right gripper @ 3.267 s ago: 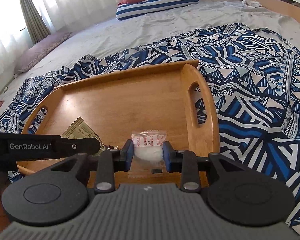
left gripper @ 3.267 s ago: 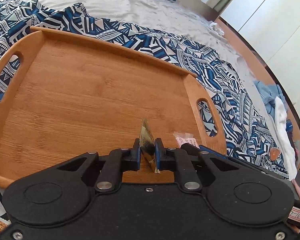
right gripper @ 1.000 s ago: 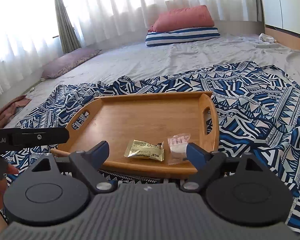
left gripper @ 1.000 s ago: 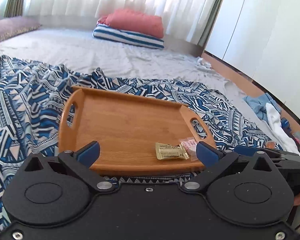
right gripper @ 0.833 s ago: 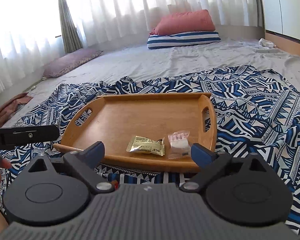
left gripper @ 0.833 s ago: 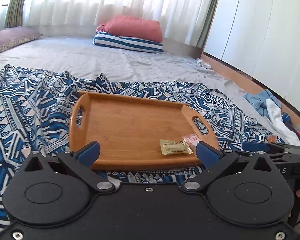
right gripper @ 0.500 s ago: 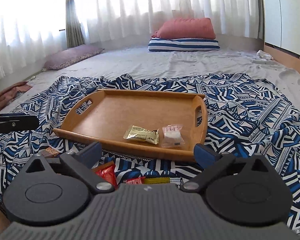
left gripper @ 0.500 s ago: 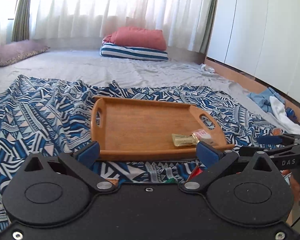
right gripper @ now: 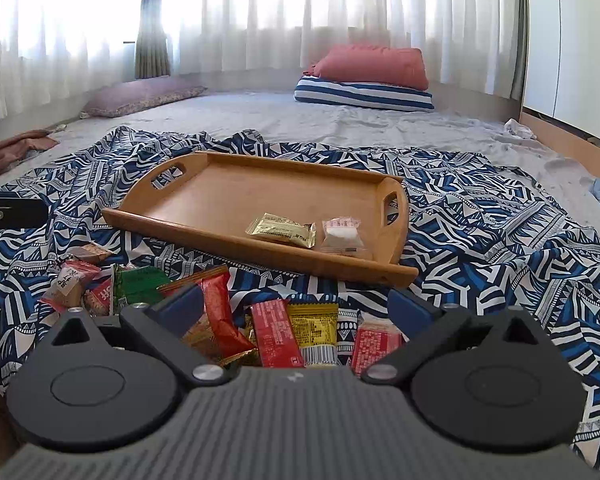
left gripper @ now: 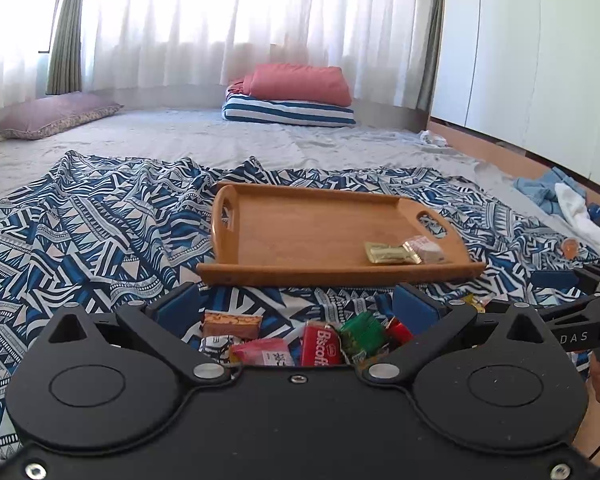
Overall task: Organize snacks
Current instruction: 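Move both tools back from the tray to the snack pile, then grasp the pink-and-white packet with the left tool while the right tool grasps a red bar packet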
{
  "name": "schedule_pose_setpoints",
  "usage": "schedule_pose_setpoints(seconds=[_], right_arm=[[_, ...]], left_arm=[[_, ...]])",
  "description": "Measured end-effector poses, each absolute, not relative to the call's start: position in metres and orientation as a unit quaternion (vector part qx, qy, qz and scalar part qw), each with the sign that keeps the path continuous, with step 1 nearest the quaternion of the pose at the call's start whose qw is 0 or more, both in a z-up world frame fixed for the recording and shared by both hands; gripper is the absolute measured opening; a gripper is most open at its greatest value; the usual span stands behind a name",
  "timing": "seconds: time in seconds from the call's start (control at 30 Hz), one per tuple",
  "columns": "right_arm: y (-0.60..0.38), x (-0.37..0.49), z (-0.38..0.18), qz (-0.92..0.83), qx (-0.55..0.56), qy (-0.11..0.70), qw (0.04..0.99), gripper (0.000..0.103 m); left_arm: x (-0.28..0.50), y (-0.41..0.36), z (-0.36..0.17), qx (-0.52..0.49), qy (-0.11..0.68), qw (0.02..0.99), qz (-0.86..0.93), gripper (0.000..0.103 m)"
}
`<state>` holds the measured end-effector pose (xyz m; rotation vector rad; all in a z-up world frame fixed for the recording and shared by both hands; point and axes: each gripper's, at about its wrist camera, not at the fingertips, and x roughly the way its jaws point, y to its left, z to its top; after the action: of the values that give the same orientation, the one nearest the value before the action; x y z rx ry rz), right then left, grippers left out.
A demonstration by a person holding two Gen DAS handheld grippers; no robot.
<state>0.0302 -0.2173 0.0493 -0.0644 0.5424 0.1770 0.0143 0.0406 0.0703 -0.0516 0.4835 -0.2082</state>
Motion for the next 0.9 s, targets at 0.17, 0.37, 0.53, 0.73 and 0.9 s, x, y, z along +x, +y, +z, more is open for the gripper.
schedule_pose_setpoints(seconds=[0.17, 0.37, 0.53, 0.73, 0.9], right_arm=[[-0.211, 0.023, 0.040, 0.094, -0.038, 0.261, 0.960, 0.103], [-0.208, 0.023, 0.033, 0.091, -0.043, 0.267, 0.958, 0.103], [-0.210, 0.022, 0.030, 0.078, -0.036, 0.262, 0.961, 0.103], [-0.209, 0.018, 0.025, 0.069, -0.043, 0.255, 0.964, 0.098], [-0.207, 0.019, 0.020, 0.069, -0.045, 0.263, 0.961, 0.093]], left_arm=[[0.013, 0.038, 0.060, -0.038, 0.255, 0.961, -0.097, 0.103], [0.014, 0.036, 0.043, -0.030, 0.278, 0.957, -0.072, 0.103], [0.013, 0.030, 0.032, 0.011, 0.278, 0.960, -0.046, 0.095], [0.016, 0.023, 0.025, 0.036, 0.282, 0.958, -0.047, 0.083], [0.022, 0.024, 0.018, 0.020, 0.299, 0.953, -0.044, 0.072]])
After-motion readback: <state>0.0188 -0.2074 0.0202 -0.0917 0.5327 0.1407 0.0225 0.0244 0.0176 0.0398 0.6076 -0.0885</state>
